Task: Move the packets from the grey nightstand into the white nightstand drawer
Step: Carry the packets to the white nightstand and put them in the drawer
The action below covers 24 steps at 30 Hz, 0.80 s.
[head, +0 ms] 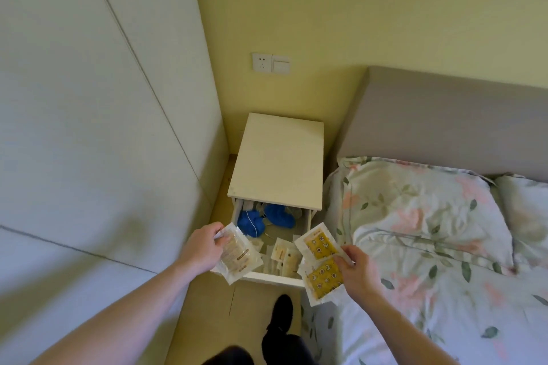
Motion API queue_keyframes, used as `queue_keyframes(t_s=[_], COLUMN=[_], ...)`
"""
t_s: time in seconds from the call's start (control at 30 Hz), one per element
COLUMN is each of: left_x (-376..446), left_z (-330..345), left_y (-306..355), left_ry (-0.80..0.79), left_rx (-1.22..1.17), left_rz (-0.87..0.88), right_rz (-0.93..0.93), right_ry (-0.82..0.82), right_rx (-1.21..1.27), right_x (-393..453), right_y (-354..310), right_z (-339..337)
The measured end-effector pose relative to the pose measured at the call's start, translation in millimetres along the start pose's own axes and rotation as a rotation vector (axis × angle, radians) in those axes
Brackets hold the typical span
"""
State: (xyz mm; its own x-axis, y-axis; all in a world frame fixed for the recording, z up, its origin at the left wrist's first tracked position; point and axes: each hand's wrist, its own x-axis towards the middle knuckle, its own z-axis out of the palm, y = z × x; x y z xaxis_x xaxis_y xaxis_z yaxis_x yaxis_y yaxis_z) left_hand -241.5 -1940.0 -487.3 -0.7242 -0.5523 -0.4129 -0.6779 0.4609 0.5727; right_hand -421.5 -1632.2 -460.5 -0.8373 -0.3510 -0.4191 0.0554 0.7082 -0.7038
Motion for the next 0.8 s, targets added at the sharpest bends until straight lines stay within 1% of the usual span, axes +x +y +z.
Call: queue_keyframes(t_s=[0.07,0.17,0.33,0.43,0.57,0.7,0.8], left_x=[25,62,132,177,226,261,277], left_z=[1,4,26,54,98,134,152], left_y=[-3,-11,-46,-70,-96,-116,-132], left_ry=[0.015,0.026,-0.072,-0.174,-0.308,-0.386,-0.409], left_rx=[0.017,0.048,0.111,0.158,0.234,0.33,0.381], left_rz=[-0.031,-0.072,-0.096,-0.055,0.042,0.145,0.197], right_rz=[0.006,0.037,0.097,0.141,0.178,0.213,0.229], right_ry=[-0.051,-0.085,-0.117,-0.139,-0.14,-0.164,-0.21], right_rx=[-0.04,-0.066,-0.091,-0.101,-0.107,-0.139,-0.21], right_x=[35,81,143,178,220,256,275], right_y=[-1,-1,14,35,64,95,117], right_z=[11,30,73,100,134,175,204])
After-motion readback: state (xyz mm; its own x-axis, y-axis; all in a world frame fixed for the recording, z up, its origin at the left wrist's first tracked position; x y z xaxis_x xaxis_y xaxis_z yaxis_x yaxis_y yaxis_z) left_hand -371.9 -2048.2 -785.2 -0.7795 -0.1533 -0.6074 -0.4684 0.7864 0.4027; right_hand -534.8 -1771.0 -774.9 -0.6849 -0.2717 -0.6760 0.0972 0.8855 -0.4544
